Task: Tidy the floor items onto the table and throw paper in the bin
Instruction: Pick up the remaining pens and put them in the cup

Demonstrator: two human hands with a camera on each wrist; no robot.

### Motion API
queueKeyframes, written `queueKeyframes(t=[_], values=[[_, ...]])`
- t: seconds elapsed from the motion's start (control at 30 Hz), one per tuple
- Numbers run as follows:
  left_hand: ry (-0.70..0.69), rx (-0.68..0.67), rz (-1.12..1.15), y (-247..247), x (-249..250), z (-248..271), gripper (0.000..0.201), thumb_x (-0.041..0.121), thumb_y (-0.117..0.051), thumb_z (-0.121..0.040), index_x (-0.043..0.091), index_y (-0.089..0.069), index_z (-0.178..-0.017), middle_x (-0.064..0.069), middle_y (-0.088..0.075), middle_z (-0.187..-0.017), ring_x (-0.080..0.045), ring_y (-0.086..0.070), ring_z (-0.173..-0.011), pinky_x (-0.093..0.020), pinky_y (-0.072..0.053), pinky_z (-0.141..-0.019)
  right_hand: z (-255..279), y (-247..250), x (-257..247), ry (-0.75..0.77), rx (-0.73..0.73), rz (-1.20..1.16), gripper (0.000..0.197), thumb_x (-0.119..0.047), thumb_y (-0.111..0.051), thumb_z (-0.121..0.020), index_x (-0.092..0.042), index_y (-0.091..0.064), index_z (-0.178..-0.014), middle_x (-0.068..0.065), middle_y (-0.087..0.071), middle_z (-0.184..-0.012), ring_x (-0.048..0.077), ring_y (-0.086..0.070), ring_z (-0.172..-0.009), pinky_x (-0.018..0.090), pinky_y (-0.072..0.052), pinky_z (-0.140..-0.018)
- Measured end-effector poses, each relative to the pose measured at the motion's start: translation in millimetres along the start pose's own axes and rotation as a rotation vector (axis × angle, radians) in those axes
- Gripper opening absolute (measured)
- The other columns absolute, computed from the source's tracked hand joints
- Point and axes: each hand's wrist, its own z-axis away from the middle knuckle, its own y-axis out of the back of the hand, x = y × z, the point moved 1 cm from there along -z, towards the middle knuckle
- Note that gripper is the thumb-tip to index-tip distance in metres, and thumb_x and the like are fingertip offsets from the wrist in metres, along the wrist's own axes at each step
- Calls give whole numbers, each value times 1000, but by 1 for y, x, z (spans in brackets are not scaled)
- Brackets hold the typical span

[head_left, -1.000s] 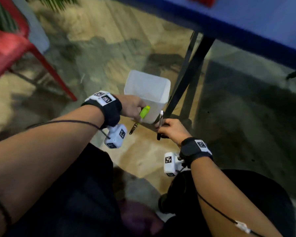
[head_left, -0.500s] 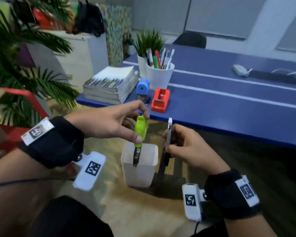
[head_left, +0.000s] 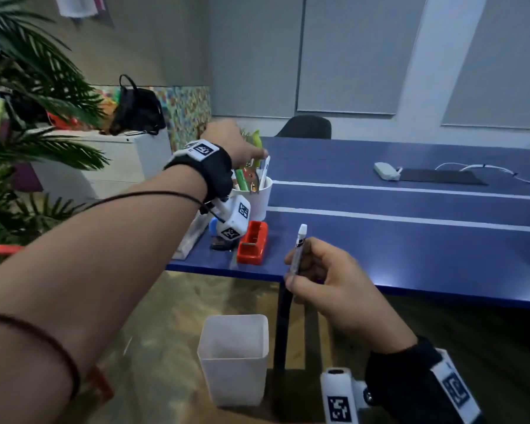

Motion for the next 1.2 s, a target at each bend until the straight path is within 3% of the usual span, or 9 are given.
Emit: queueKeyframes(t=[0.13, 0.33, 0.47, 0.6, 0.73, 0.83, 1.0, 1.1, 1.2], values=[[47, -3, -91, -32, -4, -21, 68, 71, -79, -67, 10, -50, -62, -18, -70, -87, -31, -59, -71, -32, -41, -56, 1, 5, 6, 5, -22, 25, 18, -14, -75, -90, -27, -70, -102, 4, -74, -92, 24, -72, -85, 53, -62, -78], [56, 159, -69, -13, -9, -36, 63, 66, -80, -67, 7, -59, -79, -13, -64, -87, -30, -58, -76, -34, -47, -64, -7, 5, 12, 4, -26, 37, 17, -19, -74, -88, -27, -69, -101, 1, -73, -90, 25, -72, -85, 54, -62, -77], [41, 60, -144, -27, -16, -25, 65, 66, -83, -67, 9, -52, -69, -12, -62, -83, -29, -57, -74, -33, -44, -61, -15, -6, 12, 13, -31, 47, 17, -19, -74, -87, -27, -69, -101, 4, -74, -90, 27, -72, -86, 55, -61, -77], [13, 28, -167, -46, -24, -20, 66, 69, -82, -65, 11, -48, -62, -6, -56, -64, -24, -59, -61, -27, -37, -47, -17, -13, 10, 1, -69, 54, 17, -18, -75, -90, -27, -69, -103, 2, -75, -93, 23, -73, -87, 51, -63, -78], [2, -36, -238, -62, -27, -20, 60, 72, -70, -70, 13, -55, -67, -10, -67, -82, -33, -65, -85, -37, -54, -73, -20, -13, 8, -5, -83, 86, 18, -19, -75, -90, -28, -69, -104, -1, -74, -94, 21, -73, -88, 48, -64, -78], [-17, -92, -302, -72, -32, -18, 69, 83, -57, -70, 15, -55, -74, -11, -67, -97, -36, -61, -98, -43, -51, -84, -25, -11, 5, 3, -85, 100, 18, -20, -75, -89, -28, -69, -105, -3, -75, -93, 19, -73, -88, 48, -64, -79], [-62, 21, -299, -60, -41, 3, 75, 76, -52, -83, 18, -62, -127, -14, -57, -133, -40, -46, -129, -52, -36, -105, -36, -11, -2, 50, -66, 137, 17, -23, -72, -84, -25, -69, -100, -1, -74, -90, 24, -73, -84, 55, -62, -76], [-105, 146, -194, -36, -46, 32, 64, 69, -54, -84, 23, -63, -127, -9, -62, -127, -35, -53, -122, -51, -41, -101, -48, -10, -9, 90, -56, 133, 20, -29, -71, -80, -28, -69, -99, -2, -74, -89, 26, -73, -82, 56, -62, -76], [-186, 316, 70, -21, -57, 92, 38, 57, -58, -87, 26, -66, -108, 4, -68, -92, -20, -62, -88, -39, -50, -83, -61, -5, -22, 116, -53, 153, 20, -26, -71, -82, -27, -70, -101, 1, -75, -89, 27, -75, -81, 55, -63, -75]])
